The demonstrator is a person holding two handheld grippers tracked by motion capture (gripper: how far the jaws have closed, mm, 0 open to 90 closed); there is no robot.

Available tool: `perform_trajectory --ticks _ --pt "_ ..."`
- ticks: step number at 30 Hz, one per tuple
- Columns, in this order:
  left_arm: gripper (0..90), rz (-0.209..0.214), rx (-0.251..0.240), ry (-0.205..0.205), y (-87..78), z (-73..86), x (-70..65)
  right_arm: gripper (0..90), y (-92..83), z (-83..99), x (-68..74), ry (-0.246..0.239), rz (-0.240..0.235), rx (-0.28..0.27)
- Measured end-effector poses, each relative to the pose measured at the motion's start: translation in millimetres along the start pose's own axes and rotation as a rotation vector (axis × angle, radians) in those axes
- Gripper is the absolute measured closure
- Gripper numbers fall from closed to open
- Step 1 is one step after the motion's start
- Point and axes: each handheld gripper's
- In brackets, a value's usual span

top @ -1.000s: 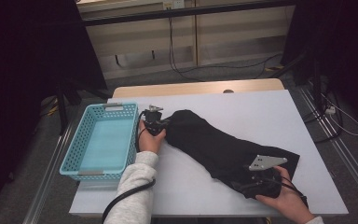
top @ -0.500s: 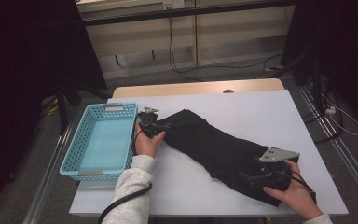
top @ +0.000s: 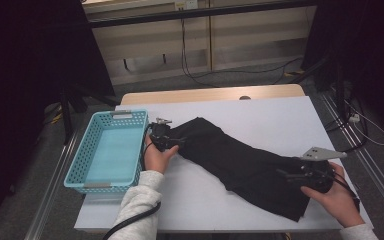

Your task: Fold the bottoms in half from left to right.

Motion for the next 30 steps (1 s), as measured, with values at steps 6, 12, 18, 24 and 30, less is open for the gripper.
perform_trajectory --ticks 6,12,18,24,30 --pt "16.4 0.005 -0.002 0.000 -1.1 0.4 -2.9 29.8 -2.0 4.2 -14.1 0.060 0.019 0.001" --pt "15.3 0.011 0.012 -0.011 0.5 6.0 -1.9 32.5 7.5 6.6 -7.7 0.055 -0.014 0.029" --pt "15.1 -0.012 0.023 -0.022 0.7 6.9 3.3 29.9 17.5 7.5 18.6 0.009 -0.090 0.046" --pt "15.0 -0.009 0.016 -0.018 -1.6 4.7 5.3 29.4 23.0 5.2 47.7 -0.047 -0.163 0.053" --pt "14.7 -0.004 0.004 -0.028 0.3 -2.9 6.5 28.7 29.7 5.3 64.4 -0.091 -0.195 0.070"
Point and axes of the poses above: each handheld gripper's, and its own axes: y roughly forward along the jaws, z roughly out of its underside, x roughly to its left
